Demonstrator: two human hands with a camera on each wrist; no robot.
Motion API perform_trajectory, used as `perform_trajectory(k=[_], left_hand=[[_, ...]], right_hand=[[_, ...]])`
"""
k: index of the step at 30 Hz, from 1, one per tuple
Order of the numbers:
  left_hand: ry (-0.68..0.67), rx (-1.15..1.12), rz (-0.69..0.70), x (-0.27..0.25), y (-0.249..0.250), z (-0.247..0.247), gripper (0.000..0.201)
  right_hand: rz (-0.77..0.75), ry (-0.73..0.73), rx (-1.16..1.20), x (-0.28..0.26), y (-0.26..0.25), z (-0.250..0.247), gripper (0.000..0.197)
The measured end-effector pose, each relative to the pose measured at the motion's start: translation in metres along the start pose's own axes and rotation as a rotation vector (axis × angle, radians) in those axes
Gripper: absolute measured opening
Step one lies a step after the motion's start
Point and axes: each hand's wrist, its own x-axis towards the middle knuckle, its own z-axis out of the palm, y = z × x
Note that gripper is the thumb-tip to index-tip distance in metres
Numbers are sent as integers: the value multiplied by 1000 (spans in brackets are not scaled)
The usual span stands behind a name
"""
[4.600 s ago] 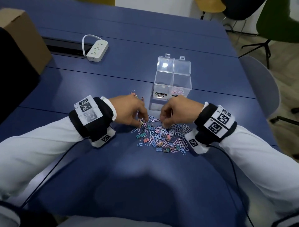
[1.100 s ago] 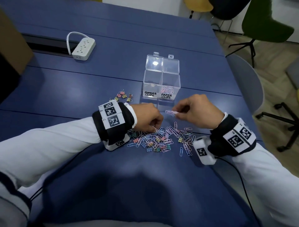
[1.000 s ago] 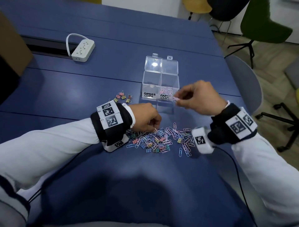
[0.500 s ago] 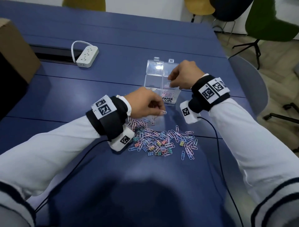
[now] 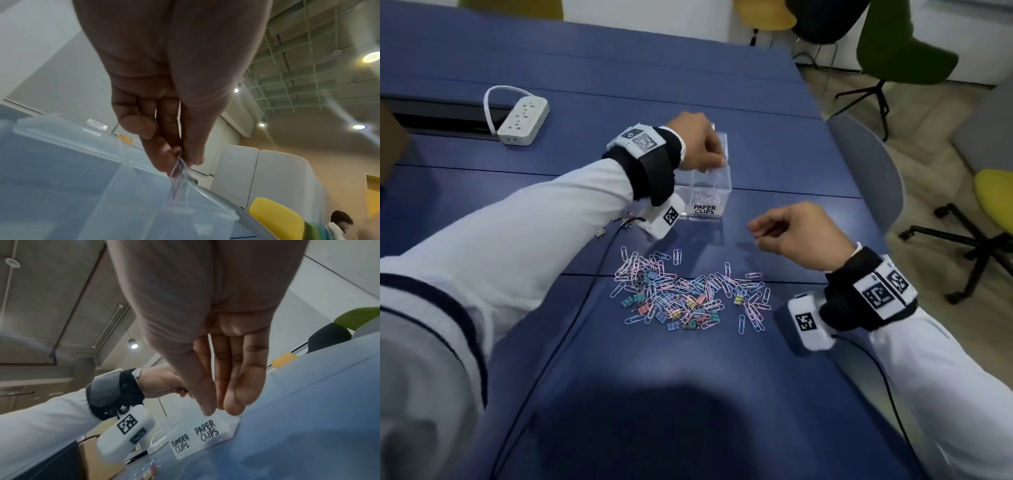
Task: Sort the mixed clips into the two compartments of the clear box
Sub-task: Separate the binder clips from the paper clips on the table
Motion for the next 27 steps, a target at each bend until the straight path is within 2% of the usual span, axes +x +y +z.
perform_trajectory(k=[5, 8, 10, 11, 13, 16, 21, 27], left_hand=[[33, -56, 7, -20, -13, -2, 17], [111, -75, 35, -56, -22, -10, 20], [108, -35, 69, -89, -25, -10, 19], [60, -19, 88, -106, -27, -8, 20], [-125, -3, 129, -136, -30, 2, 29], [-339, 74, 187, -161, -33, 24, 49], [-413, 165, 208, -166, -20, 49, 61], [-439, 191, 218, -162, -16, 53, 36]], right_hand=[[-3, -111, -46, -19, 2, 10, 28], [-22, -170, -101, -30, 1, 13, 31], [-46, -241, -156, -41, 0, 14, 33], [-55, -281, -189, -46, -1, 14, 36], [-61, -337, -250, -53, -3, 16, 47], [-65, -325, -310, -54, -7, 22, 54], [-59, -286, -337, -43, -11, 30, 37], [-96, -226, -452, -42, -15, 34, 30]])
